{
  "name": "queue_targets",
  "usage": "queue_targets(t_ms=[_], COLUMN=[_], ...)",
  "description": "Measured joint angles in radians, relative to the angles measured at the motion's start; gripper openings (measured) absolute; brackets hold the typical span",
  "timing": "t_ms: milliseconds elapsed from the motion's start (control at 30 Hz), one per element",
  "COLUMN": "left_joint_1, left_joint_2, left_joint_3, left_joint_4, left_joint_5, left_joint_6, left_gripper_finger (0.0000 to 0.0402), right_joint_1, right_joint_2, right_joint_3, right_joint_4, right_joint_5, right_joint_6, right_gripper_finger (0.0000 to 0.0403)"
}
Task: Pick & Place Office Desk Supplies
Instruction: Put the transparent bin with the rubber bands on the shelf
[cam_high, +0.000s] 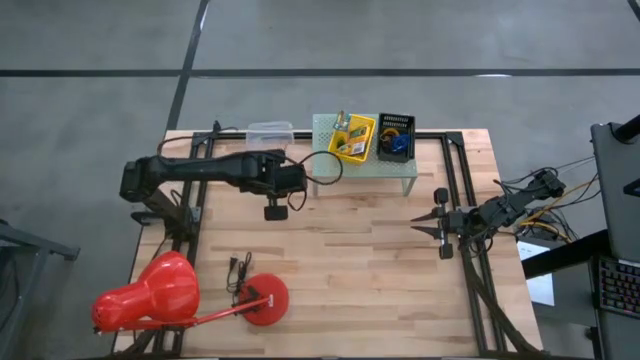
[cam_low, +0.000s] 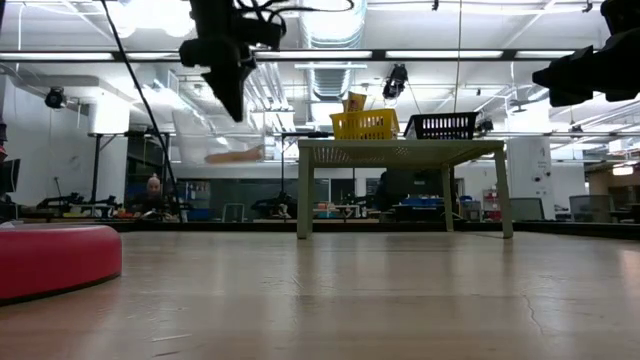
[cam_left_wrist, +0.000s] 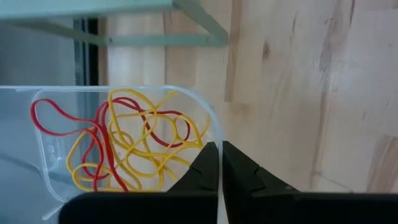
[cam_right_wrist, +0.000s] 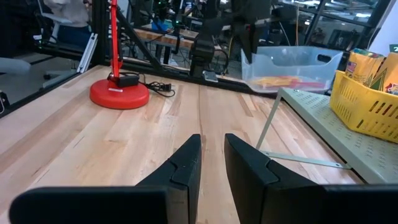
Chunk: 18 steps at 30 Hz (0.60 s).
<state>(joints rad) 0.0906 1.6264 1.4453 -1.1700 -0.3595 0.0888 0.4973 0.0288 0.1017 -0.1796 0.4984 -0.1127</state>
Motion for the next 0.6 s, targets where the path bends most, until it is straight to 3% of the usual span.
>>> queue_targets(t_ms=[400,600], left_joint_1=[0.034,0.097], left_joint_2=[0.0,0.0], left_joint_3=[0.198,0.272], left_joint_4=[-0.067,-0.066], left_joint_5=[0.046,0.081], left_joint_6=[0.28,0.348], left_gripper_finger=[0.0002,0.0002], right_joint_1=[0.0,0.0], right_joint_2=[0.0,0.0], right_joint_3=[0.0,0.0], right_joint_4=[0.0,0.0], right_joint_5=[0.0,0.0], right_joint_6=[0.0,0.0], right_gripper_finger=[0.0068,0.0068])
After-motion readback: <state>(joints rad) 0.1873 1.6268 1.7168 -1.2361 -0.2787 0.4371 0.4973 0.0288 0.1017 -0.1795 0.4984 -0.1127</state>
